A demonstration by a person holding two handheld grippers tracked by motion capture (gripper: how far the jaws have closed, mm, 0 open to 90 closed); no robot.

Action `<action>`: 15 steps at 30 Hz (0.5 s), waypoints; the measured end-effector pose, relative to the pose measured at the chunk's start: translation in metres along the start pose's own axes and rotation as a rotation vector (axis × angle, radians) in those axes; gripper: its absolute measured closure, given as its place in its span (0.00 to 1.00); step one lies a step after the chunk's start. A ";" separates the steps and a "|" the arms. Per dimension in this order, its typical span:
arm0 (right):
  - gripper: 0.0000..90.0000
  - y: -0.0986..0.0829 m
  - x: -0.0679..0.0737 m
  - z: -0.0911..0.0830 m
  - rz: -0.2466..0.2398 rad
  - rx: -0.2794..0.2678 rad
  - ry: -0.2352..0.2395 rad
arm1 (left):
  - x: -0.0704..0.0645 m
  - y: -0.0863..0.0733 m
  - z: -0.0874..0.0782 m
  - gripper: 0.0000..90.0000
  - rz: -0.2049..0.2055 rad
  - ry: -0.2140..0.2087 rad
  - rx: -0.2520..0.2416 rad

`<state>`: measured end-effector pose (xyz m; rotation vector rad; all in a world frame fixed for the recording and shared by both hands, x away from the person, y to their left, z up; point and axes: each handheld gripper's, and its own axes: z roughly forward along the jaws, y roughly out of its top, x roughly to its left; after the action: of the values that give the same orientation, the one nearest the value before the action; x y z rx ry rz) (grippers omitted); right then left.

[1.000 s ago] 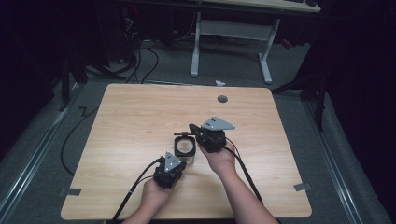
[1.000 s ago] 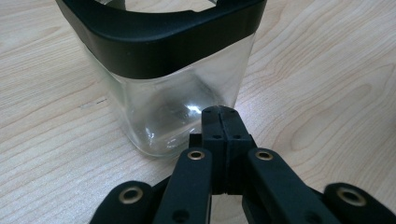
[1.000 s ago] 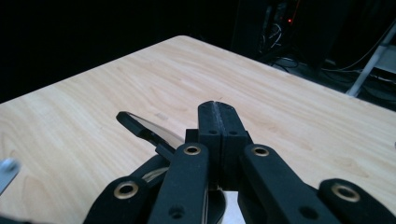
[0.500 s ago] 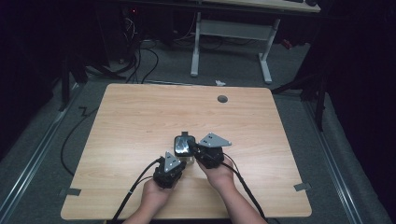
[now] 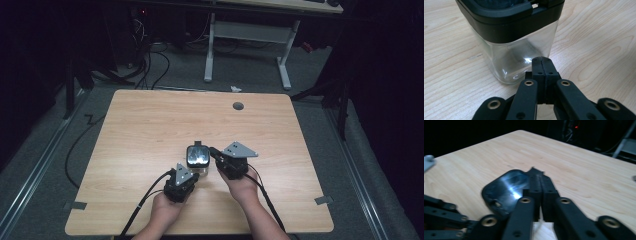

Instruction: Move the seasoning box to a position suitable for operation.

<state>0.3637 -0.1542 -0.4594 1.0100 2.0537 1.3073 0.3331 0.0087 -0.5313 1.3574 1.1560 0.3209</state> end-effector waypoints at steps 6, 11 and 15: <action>0.82 -0.008 -0.018 -0.012 0.022 0.005 -0.065 | 0.006 0.004 -0.013 0.95 -0.013 0.006 -0.010; 0.77 -0.019 -0.031 -0.021 0.049 0.018 -0.102 | 0.020 0.010 -0.028 0.88 -0.012 0.026 -0.009; 0.75 -0.030 -0.039 -0.029 0.061 0.032 -0.120 | 0.034 0.016 -0.037 0.84 -0.022 0.058 -0.019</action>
<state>0.3565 -0.2089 -0.4737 1.1458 1.9730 1.2163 0.3269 0.0608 -0.5257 1.3251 1.2120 0.3562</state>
